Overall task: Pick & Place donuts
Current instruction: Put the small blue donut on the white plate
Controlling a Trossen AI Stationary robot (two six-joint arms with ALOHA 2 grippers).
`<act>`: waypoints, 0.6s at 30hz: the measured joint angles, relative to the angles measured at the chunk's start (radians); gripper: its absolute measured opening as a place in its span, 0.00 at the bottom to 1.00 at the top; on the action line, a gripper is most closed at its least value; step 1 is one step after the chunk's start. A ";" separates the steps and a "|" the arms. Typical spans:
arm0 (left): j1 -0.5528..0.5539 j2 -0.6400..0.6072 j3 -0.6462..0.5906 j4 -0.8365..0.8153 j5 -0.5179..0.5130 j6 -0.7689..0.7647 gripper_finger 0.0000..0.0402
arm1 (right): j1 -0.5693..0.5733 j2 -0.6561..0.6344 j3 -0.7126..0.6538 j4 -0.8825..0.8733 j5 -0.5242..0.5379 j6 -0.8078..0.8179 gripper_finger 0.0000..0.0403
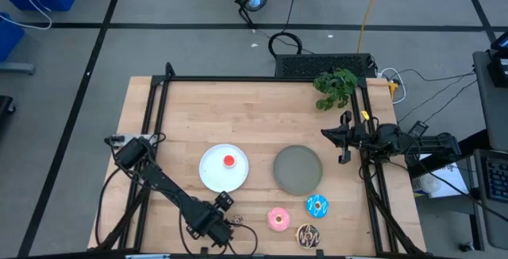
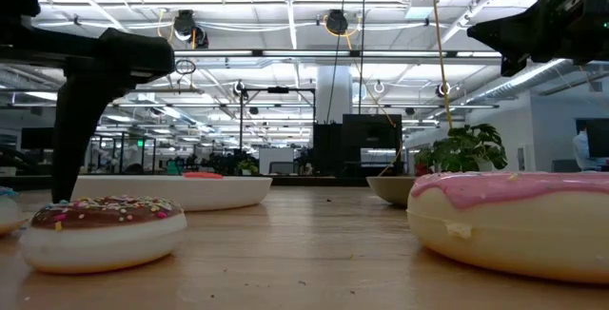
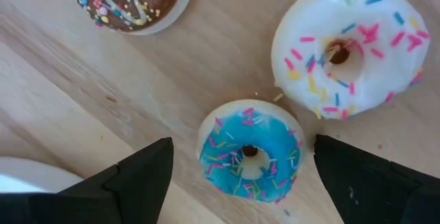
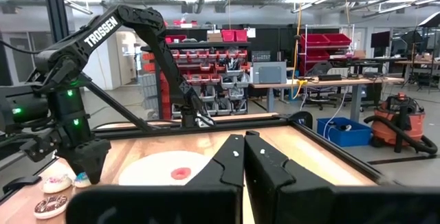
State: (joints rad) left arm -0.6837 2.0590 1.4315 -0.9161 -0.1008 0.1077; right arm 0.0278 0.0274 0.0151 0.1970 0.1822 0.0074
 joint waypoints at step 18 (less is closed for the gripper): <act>0.011 0.002 0.000 0.008 0.050 0.049 0.79 | 0.000 0.000 0.000 -0.011 0.000 0.000 0.00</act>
State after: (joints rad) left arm -0.6724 2.0605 1.4315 -0.9083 -0.0509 0.1564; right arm 0.0280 0.0273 0.0151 0.1859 0.1822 0.0074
